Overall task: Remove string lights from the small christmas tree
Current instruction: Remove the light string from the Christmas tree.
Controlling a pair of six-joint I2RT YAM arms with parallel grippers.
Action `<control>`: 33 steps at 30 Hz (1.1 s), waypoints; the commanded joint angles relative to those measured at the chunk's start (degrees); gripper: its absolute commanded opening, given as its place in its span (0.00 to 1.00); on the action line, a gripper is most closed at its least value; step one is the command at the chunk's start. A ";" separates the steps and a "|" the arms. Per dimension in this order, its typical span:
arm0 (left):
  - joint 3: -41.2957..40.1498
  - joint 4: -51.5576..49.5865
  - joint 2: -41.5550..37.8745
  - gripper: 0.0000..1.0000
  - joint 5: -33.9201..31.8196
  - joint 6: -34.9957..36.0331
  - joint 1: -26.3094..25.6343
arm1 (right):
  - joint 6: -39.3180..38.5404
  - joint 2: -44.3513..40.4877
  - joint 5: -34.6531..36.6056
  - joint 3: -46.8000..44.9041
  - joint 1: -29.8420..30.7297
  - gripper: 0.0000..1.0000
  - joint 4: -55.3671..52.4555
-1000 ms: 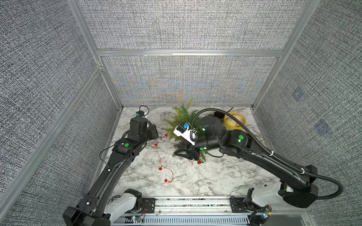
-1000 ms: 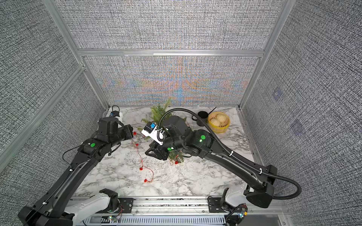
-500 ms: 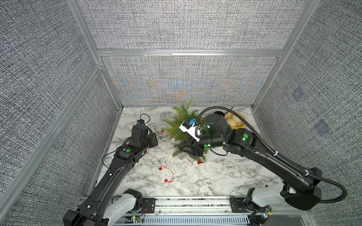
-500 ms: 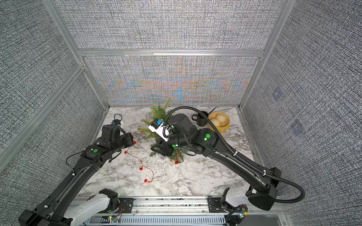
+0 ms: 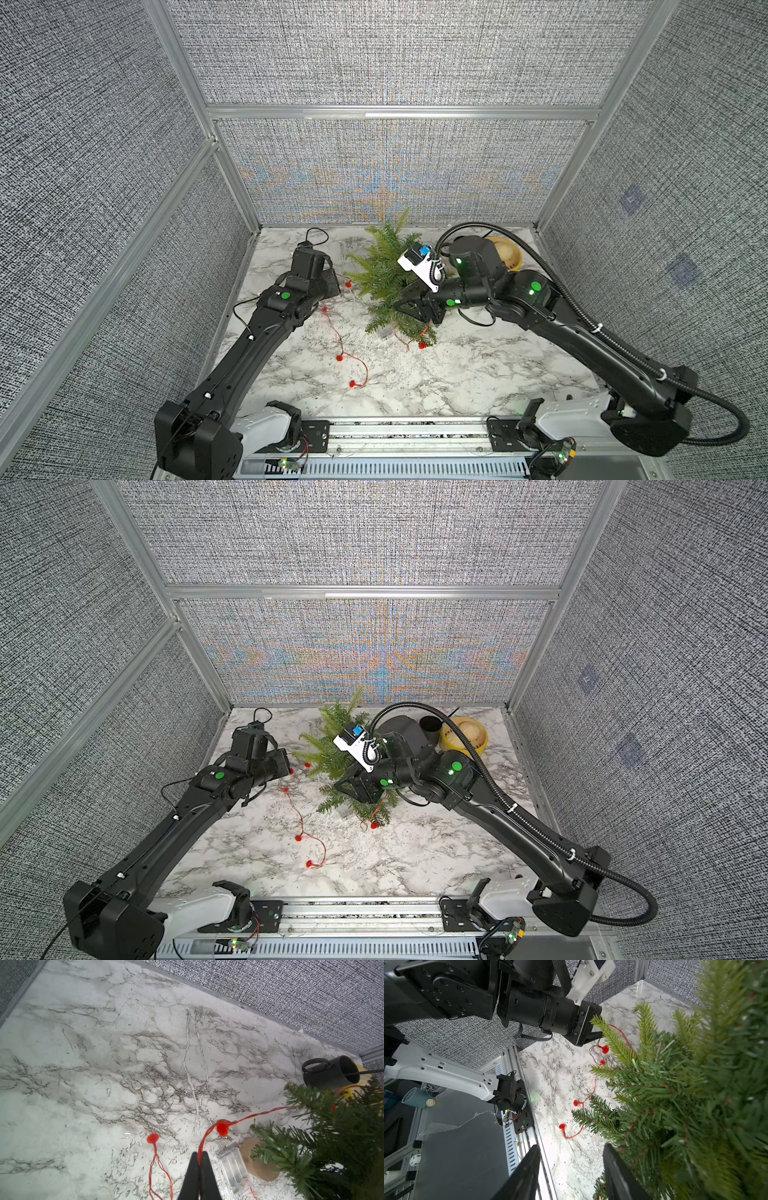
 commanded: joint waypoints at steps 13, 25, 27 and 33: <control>8.25 7.25 8.22 0.00 -6.48 6.69 1.07 | -0.36 0.79 -1.13 2.14 -2.23 0.51 -0.34; 17.53 8.37 15.51 0.00 -5.85 10.82 2.05 | -0.32 0.00 -0.94 2.66 -3.47 0.51 -0.07; 19.37 8.33 16.79 0.00 -5.63 11.59 2.21 | -0.32 -0.45 -0.90 2.65 -3.78 0.51 -0.02; 25.76 8.03 21.40 0.00 -5.63 14.02 2.43 | -1.89 -2.16 0.51 3.51 -6.24 0.52 -1.23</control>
